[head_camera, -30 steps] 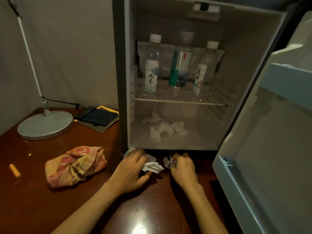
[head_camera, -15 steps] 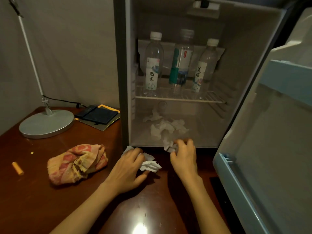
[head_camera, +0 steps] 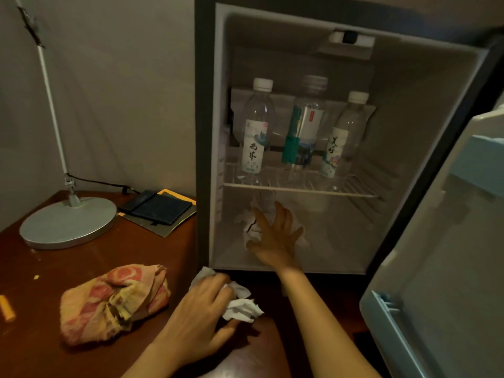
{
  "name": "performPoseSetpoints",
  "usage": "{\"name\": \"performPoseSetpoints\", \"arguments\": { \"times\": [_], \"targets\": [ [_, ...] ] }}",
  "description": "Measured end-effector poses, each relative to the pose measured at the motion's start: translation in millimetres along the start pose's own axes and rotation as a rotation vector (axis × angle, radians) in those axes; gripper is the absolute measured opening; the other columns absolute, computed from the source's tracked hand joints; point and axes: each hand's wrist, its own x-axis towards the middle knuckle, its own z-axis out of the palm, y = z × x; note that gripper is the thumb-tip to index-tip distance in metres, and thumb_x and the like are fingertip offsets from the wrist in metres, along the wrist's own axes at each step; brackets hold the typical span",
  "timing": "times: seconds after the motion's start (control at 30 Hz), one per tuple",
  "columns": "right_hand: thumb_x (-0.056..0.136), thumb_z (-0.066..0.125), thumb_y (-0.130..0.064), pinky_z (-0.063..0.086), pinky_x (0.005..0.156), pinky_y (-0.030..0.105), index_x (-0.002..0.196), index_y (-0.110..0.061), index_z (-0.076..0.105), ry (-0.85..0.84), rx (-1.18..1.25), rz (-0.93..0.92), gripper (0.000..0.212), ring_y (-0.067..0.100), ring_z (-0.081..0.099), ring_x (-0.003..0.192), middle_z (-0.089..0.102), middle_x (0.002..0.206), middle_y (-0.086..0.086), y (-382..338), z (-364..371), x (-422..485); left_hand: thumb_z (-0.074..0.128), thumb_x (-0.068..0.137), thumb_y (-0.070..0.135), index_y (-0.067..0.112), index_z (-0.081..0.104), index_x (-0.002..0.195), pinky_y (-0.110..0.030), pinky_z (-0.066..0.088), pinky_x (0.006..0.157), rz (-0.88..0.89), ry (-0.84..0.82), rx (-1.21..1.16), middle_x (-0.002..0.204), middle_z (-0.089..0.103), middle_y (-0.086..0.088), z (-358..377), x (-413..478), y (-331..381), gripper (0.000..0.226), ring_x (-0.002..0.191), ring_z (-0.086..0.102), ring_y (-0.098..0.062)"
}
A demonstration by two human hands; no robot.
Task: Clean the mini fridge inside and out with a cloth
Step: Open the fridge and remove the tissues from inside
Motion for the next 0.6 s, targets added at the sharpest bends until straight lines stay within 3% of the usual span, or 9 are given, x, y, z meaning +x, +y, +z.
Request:
{"name": "performPoseSetpoints", "arguments": {
  "times": [0.13,0.3,0.43,0.6],
  "targets": [
    [0.074,0.057,-0.072,-0.006,0.104,0.072,0.143,-0.056,0.009,-0.074,0.029,0.005,0.086,0.03,-0.024,0.142,-0.02,0.157,-0.002,-2.8,7.7,19.5,0.062,0.074,0.048,0.022,0.058,0.096,-0.019,0.037,0.08,0.026,0.03,0.005,0.109,0.051,0.004,-1.6,2.9,-3.0,0.033,0.096,0.05,-0.01],
    [0.071,0.049,-0.082,-0.001,0.104,0.074,0.141,-0.06,0.004,-0.163,-0.025,0.06,0.086,0.035,-0.024,0.141,-0.018,0.158,-0.005,0.9,17.8,45.0,0.06,0.071,0.052,0.025,0.06,0.098,-0.021,0.034,0.087,0.064,0.058,0.051,0.113,0.053,0.003,2.1,5.3,-6.1,0.039,0.101,0.048,-0.009],
    [0.074,0.043,-0.082,0.004,0.105,0.071,0.142,-0.057,0.013,-0.22,-0.039,0.069,0.079,0.038,-0.006,0.144,-0.006,0.16,-0.007,3.5,24.3,60.3,0.06,0.069,0.054,0.026,0.058,0.098,-0.019,0.036,0.08,0.1,0.054,0.061,0.112,0.053,0.003,12.1,6.7,-11.5,0.041,0.098,0.051,-0.009],
    [0.085,0.04,-0.069,0.025,0.103,0.054,0.137,-0.039,0.041,-0.106,-0.15,0.012,0.06,0.034,0.027,0.132,0.033,0.147,-0.002,2.4,25.6,58.7,0.058,0.068,0.059,0.028,0.061,0.096,-0.019,0.049,0.072,0.115,0.019,0.086,0.107,0.061,0.003,18.8,5.7,-17.1,0.042,0.096,0.055,-0.01]
  ]
}}
